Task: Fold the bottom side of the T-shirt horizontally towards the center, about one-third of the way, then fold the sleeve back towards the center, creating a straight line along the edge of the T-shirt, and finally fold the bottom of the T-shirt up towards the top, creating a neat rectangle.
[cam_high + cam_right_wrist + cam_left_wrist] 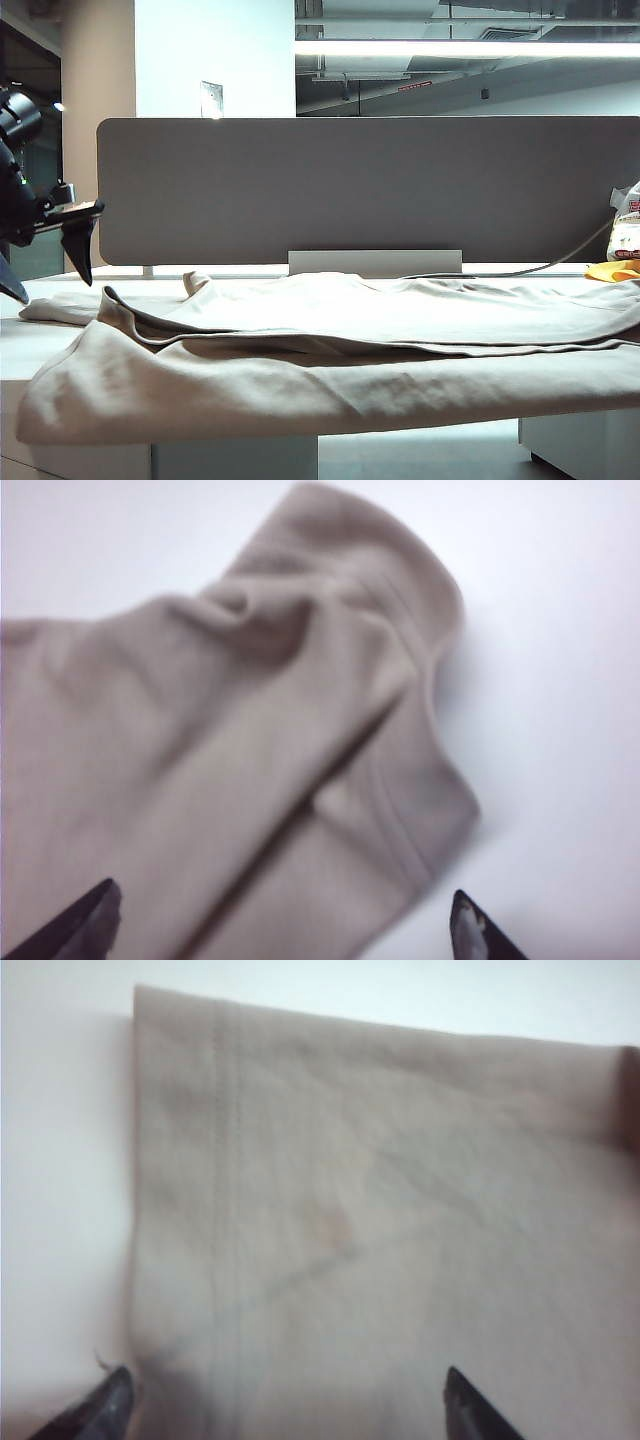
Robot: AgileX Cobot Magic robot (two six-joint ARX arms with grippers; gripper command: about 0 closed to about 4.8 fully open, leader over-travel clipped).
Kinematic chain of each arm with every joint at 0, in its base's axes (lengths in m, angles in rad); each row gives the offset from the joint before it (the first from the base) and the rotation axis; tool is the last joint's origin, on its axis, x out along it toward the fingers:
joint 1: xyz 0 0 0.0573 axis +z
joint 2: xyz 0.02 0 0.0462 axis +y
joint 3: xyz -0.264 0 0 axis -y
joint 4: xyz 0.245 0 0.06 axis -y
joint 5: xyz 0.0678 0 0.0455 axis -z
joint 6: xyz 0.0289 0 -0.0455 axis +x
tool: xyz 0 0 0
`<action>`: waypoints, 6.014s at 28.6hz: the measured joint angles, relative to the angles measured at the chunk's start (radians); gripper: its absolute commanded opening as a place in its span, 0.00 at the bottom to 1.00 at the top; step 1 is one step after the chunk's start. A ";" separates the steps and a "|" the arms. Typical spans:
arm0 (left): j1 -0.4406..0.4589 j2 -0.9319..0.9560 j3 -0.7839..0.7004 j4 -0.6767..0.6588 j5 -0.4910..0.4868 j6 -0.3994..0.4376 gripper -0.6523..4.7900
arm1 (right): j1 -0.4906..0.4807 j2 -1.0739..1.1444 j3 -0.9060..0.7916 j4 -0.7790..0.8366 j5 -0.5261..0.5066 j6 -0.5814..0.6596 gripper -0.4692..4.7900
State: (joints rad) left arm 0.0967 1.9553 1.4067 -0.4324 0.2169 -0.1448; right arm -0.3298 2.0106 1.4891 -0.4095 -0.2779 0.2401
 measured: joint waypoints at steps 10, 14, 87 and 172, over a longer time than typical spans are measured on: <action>0.020 0.081 0.107 -0.058 -0.057 0.048 0.86 | -0.003 0.118 0.141 -0.037 0.024 -0.003 0.88; 0.030 0.093 0.116 -0.063 -0.064 0.051 0.85 | -0.003 0.126 0.146 -0.045 0.031 -0.006 0.88; -0.386 0.172 0.346 -0.150 0.209 0.005 0.38 | 0.417 0.044 0.198 -0.143 -0.131 -0.029 0.49; -0.367 -0.830 -0.996 0.197 0.183 -0.136 0.92 | 0.231 -0.926 -0.979 -0.055 0.010 -0.022 0.79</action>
State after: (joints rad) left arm -0.2703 1.1255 0.4103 -0.2352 0.4000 -0.2806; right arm -0.0986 1.0843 0.5098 -0.4648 -0.2684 0.2180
